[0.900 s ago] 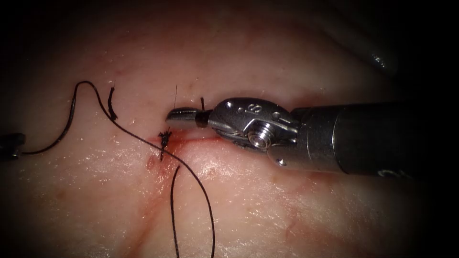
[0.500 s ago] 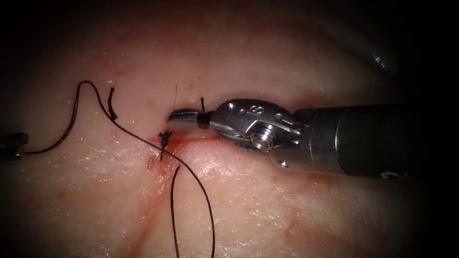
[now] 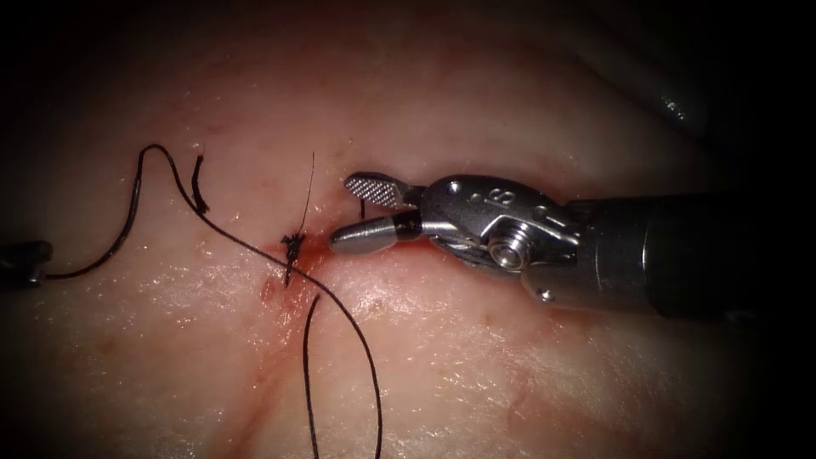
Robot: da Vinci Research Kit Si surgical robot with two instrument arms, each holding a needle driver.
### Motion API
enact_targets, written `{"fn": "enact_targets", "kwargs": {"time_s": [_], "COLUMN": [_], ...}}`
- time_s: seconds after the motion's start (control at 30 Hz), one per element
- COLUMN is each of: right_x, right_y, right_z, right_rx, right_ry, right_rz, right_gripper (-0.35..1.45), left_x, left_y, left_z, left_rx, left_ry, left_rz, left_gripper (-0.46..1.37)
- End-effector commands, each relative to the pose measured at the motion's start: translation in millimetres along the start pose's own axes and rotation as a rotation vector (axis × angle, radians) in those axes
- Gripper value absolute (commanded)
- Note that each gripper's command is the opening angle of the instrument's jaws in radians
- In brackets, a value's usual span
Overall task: Wound Closure
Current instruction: With the right gripper, grab the suture tail and lengthen it
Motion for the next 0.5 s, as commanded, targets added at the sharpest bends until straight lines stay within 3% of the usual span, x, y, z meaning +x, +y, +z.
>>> {"fn": "enact_targets", "kwargs": {"time_s": [0.03,0.37,0.5], "right_x": [0.0,-1.7,-2.5], "right_y": [0.2,4.0,5.6], "right_z": [-0.1,0.5,1.2], "right_rx": [0.003,-0.021,-0.071], "right_ry": [-0.001,0.001,-0.004], "right_rz": [0.000,-0.010,-0.016], "right_gripper": [0.96,0.86,0.86], "left_x": [0.0,-0.4,-0.5], "left_y": [0.0,0.4,0.4], "left_z": [0.0,-0.3,-0.3], "left_rx": [-0.015,-0.019,-0.019], "left_ry": [0.000,-0.004,-0.004], "left_rz": [0.000,0.005,0.005], "left_gripper": [-0.35,-0.35,-0.35]}}
